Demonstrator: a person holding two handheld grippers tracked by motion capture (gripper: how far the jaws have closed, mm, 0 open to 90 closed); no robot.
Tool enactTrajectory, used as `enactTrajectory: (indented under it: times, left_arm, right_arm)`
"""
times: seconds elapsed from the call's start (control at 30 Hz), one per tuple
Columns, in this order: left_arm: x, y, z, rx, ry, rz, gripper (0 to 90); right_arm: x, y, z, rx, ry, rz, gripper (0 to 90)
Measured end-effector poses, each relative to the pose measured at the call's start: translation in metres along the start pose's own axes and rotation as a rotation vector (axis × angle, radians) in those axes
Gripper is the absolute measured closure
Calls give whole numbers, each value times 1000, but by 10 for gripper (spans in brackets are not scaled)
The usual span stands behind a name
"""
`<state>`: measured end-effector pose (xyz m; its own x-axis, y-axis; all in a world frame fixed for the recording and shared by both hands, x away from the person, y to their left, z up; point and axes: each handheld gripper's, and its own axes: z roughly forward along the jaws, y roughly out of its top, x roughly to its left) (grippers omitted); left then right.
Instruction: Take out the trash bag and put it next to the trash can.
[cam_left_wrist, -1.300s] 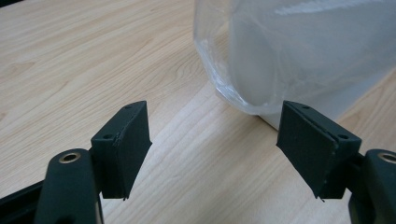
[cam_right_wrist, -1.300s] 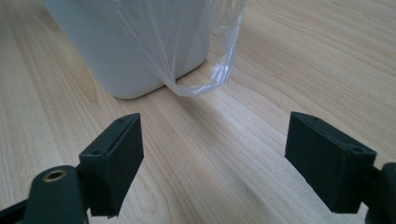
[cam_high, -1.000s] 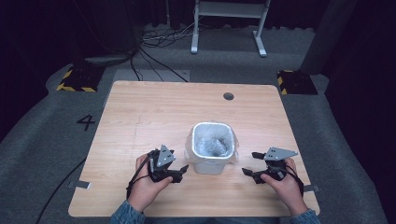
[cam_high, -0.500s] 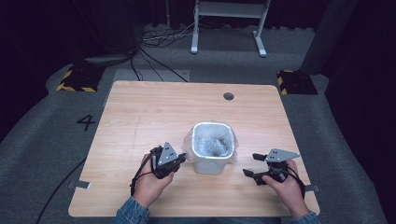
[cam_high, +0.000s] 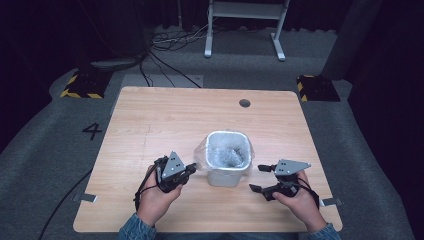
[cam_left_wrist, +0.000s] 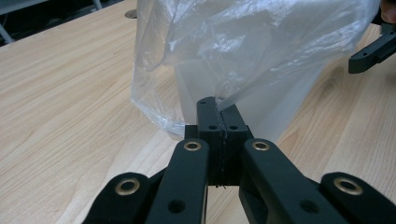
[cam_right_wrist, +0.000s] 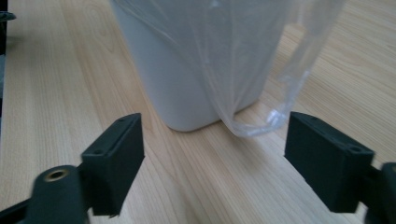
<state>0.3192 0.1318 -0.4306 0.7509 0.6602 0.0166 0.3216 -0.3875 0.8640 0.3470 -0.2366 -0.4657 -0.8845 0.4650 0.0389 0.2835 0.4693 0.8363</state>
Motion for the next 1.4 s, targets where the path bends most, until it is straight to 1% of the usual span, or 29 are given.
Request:
enactTrajectory:
  times: [0.03,0.07,0.1,0.17,0.2,0.23,0.27,0.3,0.33,0.37,0.47,0.57,0.6,0.63,0.7,0.73,0.77,0.8,0.97,1.0,1.03,1.07,1.1,1.17,1.2,1.27,1.3,1.4]
  left_arm:
    - [0,0,0,0,0,-1,896]
    - [-1,0,0,0,-1,0,896]
    - [-1,0,0,1,0,3,896]
    - [-2,0,1,4,-4,2,895]
    - [-2,0,1,6,-7,2,895]
    - [-2,0,2,9,-13,9,895]
    - [-4,0,3,15,-22,9,895]
    - [-4,0,3,15,-22,9,895]
    - [-4,0,3,17,-24,15,895]
    - [-4,0,3,17,-25,16,895]
    - [-5,0,4,20,-26,16,895]
    - [-4,1,4,22,-27,13,894]
    - [-3,1,4,23,-27,14,895]
    - [-3,1,4,23,-27,14,895]
    - [-3,1,4,21,-28,14,895]
    - [-3,1,4,20,-28,14,894]
    - [-3,1,4,19,-28,15,894]
    - [-3,1,3,20,-27,17,894]
    - [-5,5,-4,-1,-25,20,894]
    - [-5,7,-6,-6,-23,24,894]
    - [-6,8,-8,-12,-20,23,894]
    - [-6,11,-11,-26,-17,28,894]
    - [-6,11,-11,-26,-17,28,894]
    - [-6,13,-14,-39,-15,33,894]
    - [-7,14,-16,-46,-12,35,894]
    - [-7,16,-20,-58,-8,42,894]
    - [-7,17,-22,-65,-6,42,894]
    - [-6,23,-27,-83,2,50,894]
  right_arm:
    - [1,2,2,-5,5,-7,258]
    - [2,6,5,-10,14,-18,331]
    - [2,6,5,-10,14,-18,331]
    - [2,9,6,-9,26,-24,383]
    - [2,10,7,-5,35,-27,427]
    - [4,12,7,-10,44,-38,504]
    - [3,13,8,-9,43,-41,545]
    - [3,13,8,-9,43,-41,545]
    - [3,14,8,-6,42,-46,606]
    - [2,15,8,-3,36,-40,644]
    - [1,17,8,3,23,-30,652]
    - [-4,19,13,17,-24,-15,543]
    - [-5,19,14,23,-20,-13,565]
    - [-5,19,14,23,-20,-13,565]
    - [-5,19,14,35,-11,-22,663]
    - [-4,20,12,34,-4,-31,781]
    - [-4,20,12,34,-4,-31,781]
    - [-1,22,8,25,-4,-37,865]
    - [5,31,-10,-22,-25,-66,896]
    - [5,31,-10,-22,-25,-66,896]
    - [7,36,-17,-31,-32,-84,895]
    - [7,38,-20,-35,-39,-97,895]
    - [7,38,-20,-35,-39,-97,895]
    - [10,44,-29,-56,-48,-118,900]
    - [10,44,-29,-56,-48,-118,900]
    - [13,47,-33,-70,-51,-132,900]
    - [15,51,-37,-82,-55,-147,900]
    - [18,56,-40,-96,-58,-159,900]
